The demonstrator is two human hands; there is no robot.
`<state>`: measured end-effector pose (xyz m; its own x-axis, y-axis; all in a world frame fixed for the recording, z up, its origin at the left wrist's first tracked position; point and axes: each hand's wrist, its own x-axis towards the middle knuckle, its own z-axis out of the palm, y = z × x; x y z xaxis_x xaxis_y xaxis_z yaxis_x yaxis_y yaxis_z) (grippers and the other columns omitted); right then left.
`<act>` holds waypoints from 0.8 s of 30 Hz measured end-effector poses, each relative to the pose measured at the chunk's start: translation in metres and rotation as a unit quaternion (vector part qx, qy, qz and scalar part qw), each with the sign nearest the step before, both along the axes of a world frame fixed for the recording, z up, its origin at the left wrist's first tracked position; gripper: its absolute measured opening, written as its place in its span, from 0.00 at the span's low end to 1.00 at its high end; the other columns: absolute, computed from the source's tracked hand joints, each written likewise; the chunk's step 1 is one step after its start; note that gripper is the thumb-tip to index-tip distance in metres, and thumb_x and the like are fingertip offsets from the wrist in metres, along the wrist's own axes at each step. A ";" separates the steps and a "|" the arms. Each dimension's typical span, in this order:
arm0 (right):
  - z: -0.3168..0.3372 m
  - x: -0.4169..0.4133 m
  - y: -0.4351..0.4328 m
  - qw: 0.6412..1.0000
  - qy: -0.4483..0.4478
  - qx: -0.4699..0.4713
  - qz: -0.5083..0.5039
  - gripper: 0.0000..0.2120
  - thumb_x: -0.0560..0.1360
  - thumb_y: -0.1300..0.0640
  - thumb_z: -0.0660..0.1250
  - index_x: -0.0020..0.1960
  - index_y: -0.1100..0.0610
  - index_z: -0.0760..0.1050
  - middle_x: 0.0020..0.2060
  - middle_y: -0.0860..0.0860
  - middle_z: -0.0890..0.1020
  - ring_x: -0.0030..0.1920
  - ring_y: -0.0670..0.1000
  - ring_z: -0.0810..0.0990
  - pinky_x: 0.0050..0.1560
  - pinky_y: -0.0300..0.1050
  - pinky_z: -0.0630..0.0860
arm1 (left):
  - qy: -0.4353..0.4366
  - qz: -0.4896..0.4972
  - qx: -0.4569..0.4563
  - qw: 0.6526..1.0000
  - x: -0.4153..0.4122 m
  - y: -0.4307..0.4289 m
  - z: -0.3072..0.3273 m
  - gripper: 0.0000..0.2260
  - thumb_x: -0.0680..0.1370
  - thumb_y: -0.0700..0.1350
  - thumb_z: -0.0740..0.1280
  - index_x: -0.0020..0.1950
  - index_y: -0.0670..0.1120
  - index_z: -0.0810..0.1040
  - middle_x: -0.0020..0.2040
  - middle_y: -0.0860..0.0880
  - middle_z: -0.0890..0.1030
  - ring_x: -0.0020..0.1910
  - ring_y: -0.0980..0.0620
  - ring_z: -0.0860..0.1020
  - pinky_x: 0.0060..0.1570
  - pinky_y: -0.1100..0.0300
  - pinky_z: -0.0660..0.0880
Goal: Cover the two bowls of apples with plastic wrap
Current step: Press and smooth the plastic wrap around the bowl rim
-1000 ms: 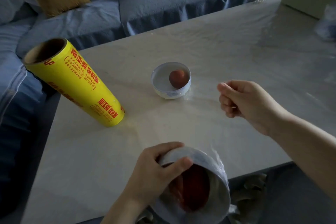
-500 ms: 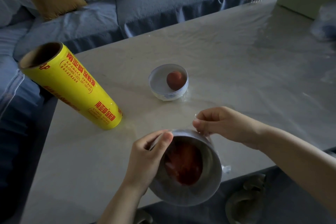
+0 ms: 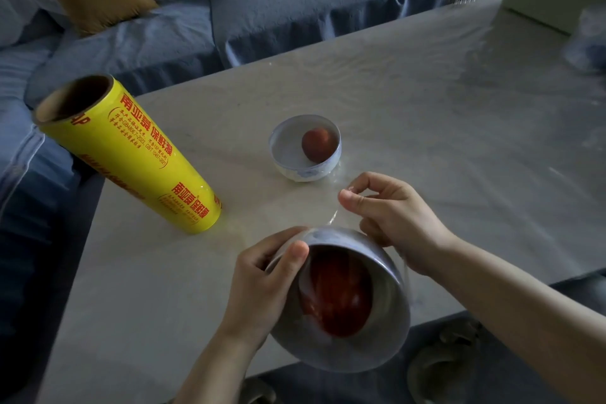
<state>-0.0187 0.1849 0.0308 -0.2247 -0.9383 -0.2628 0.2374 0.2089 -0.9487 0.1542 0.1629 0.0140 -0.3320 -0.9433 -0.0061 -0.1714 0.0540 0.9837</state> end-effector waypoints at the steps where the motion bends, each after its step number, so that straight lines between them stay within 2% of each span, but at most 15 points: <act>1: -0.001 0.001 -0.002 1.000 -0.008 0.007 0.000 0.11 0.73 0.61 0.67 0.34 0.57 0.69 0.17 0.46 0.60 0.18 0.44 0.55 0.22 0.33 0.51 | 0.003 -0.005 -0.013 1.000 0.000 0.000 0.001 0.14 0.63 0.63 0.66 0.41 0.58 0.82 0.41 0.64 0.84 0.45 0.66 0.80 0.42 0.75 0.72; 5: -0.003 0.005 -0.007 1.000 -0.011 0.025 0.007 0.13 0.72 0.61 0.69 0.32 0.57 0.69 0.17 0.46 0.63 0.17 0.44 0.58 0.20 0.32 0.56 | 0.012 -0.011 -0.034 0.999 0.001 -0.001 0.002 0.28 0.61 0.74 0.63 0.46 0.54 0.81 0.44 0.63 0.84 0.48 0.63 0.81 0.43 0.74 0.73; 11: -0.007 0.005 -0.007 0.998 0.014 0.031 0.055 0.10 0.71 0.59 0.70 0.33 0.57 0.72 0.23 0.49 0.74 0.24 0.46 0.69 0.29 0.39 0.67 | 0.006 -0.013 -0.043 0.999 0.001 -0.002 0.002 0.25 0.60 0.75 0.64 0.43 0.58 0.81 0.43 0.64 0.84 0.46 0.64 0.81 0.43 0.74 0.73; 14: -0.008 0.001 -0.006 0.990 0.067 0.056 0.111 0.11 0.70 0.53 0.71 0.34 0.57 0.74 0.26 0.47 0.76 0.27 0.44 0.72 0.33 0.37 0.70 | 0.002 -0.015 -0.048 0.999 0.001 -0.002 0.001 0.26 0.59 0.75 0.64 0.44 0.57 0.80 0.42 0.65 0.83 0.46 0.65 0.81 0.43 0.75 0.72; 16: -0.011 -0.002 -0.005 0.983 0.101 0.083 0.132 0.11 0.69 0.51 0.71 0.34 0.56 0.75 0.26 0.47 0.75 0.26 0.44 0.71 0.29 0.34 0.69 | 0.003 -0.026 -0.048 0.998 0.001 -0.003 0.000 0.26 0.59 0.75 0.65 0.44 0.57 0.80 0.42 0.65 0.83 0.46 0.66 0.81 0.44 0.75 0.73; 18: -0.016 -0.006 -0.004 0.962 0.192 0.101 0.164 0.08 0.71 0.58 0.71 0.34 0.54 0.76 0.27 0.49 0.75 0.27 0.45 0.70 0.27 0.34 0.67 | 0.007 -0.037 -0.047 0.998 0.001 -0.002 0.000 0.25 0.60 0.72 0.67 0.45 0.55 0.80 0.43 0.63 0.84 0.46 0.65 0.81 0.44 0.74 0.73; 20: -0.025 -0.010 -0.001 0.935 0.286 0.100 0.183 0.13 0.70 0.66 0.68 0.33 0.50 0.76 0.30 0.50 0.77 0.30 0.46 0.71 0.31 0.37 0.68 | 0.026 -0.032 -0.046 0.998 0.000 -0.002 0.002 0.22 0.63 0.68 0.68 0.45 0.54 0.81 0.43 0.61 0.84 0.45 0.63 0.81 0.44 0.72 0.74; 21: -0.028 -0.011 0.000 0.940 0.289 0.094 0.157 0.13 0.69 0.66 0.68 0.33 0.49 0.76 0.31 0.50 0.78 0.32 0.46 0.73 0.34 0.39 0.69 | 0.033 -0.028 -0.048 0.998 0.000 -0.003 0.003 0.21 0.63 0.67 0.68 0.45 0.53 0.81 0.43 0.61 0.85 0.45 0.63 0.81 0.43 0.72 0.74; 24: -0.021 -0.021 0.009 0.981 0.193 0.000 -0.028 0.11 0.71 0.65 0.70 0.36 0.50 0.79 0.29 0.47 0.81 0.32 0.43 0.76 0.38 0.36 0.72 | 0.022 -0.008 -0.047 0.999 0.001 -0.008 0.005 0.17 0.63 0.60 0.66 0.45 0.52 0.81 0.42 0.62 0.84 0.46 0.64 0.81 0.43 0.74 0.73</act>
<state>-0.0401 0.1939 0.0103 -0.3590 -0.9215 -0.1482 -0.1274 0.2057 -0.9703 0.1551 0.1544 0.0187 -0.3459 -0.9332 0.0972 -0.1265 0.1491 0.9807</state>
